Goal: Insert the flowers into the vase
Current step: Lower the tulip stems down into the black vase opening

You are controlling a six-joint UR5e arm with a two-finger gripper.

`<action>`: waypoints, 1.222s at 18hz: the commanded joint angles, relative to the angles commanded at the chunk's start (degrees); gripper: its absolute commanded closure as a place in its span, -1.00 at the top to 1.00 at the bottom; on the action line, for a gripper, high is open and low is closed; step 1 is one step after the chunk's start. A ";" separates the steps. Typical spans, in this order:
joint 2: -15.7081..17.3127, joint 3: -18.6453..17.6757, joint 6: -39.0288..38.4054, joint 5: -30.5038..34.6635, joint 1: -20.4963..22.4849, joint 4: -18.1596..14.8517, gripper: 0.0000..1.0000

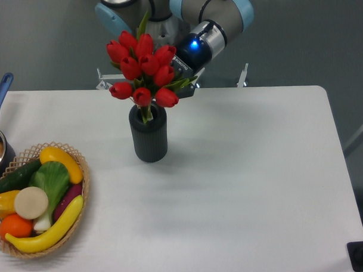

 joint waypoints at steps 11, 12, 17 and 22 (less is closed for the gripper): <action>0.26 -5.45 3.17 0.26 0.52 0.00 -0.60; 0.26 -5.81 3.17 0.26 0.88 0.09 -0.56; 0.18 -7.48 4.83 0.35 2.55 0.09 -0.35; -0.17 -8.88 7.57 0.53 4.92 0.00 0.06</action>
